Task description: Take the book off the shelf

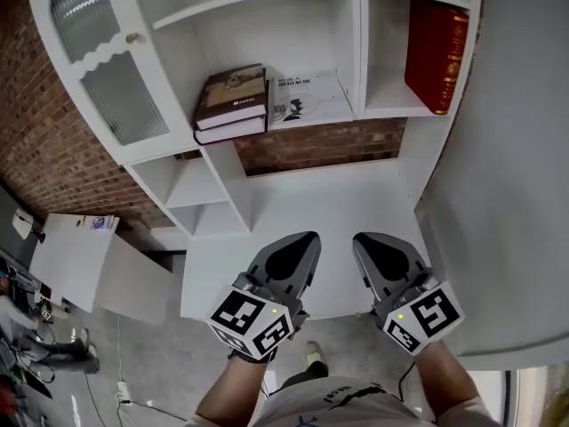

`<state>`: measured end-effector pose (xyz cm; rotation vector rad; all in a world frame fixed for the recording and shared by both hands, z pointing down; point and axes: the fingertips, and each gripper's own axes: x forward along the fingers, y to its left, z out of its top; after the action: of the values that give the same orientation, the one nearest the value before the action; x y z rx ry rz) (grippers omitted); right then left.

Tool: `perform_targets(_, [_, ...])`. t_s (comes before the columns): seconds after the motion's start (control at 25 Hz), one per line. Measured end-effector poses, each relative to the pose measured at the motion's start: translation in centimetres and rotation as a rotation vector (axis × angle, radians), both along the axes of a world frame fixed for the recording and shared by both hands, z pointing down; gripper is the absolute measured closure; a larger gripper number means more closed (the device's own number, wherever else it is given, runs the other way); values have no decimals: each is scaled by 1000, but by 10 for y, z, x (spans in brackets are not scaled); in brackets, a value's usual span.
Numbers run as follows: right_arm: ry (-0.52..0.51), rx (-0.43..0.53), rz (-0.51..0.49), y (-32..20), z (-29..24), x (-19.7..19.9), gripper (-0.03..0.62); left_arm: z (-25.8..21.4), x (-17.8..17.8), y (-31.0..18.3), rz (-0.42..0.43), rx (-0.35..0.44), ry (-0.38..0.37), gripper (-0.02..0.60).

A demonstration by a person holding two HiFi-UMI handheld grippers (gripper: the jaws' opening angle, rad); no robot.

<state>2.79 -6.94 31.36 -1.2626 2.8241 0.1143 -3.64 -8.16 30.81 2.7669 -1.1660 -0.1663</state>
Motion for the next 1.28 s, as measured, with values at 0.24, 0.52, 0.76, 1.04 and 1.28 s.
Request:
perform_targets(0.24, [90,54,88,-56,-3,-13,574,-1,-10,-53,63,-6,2,569])
perform_targets(0.52, [205,89,149,-113,-5,-6,574,7,-12,-100,60,11,-2,569])
perform_targets(0.76, [222,118,123,-160,-5,-6,574,7,-7,-142,17,-10,1,569])
perform_targets(1.04, [429,259,112,-218,-16,-5,554,3,4,-185,-27,-38,60,569])
perform_targets(1.28, [605,395,120,-258,-8,-1,485,6,4,-220,-59,-123,187,568])
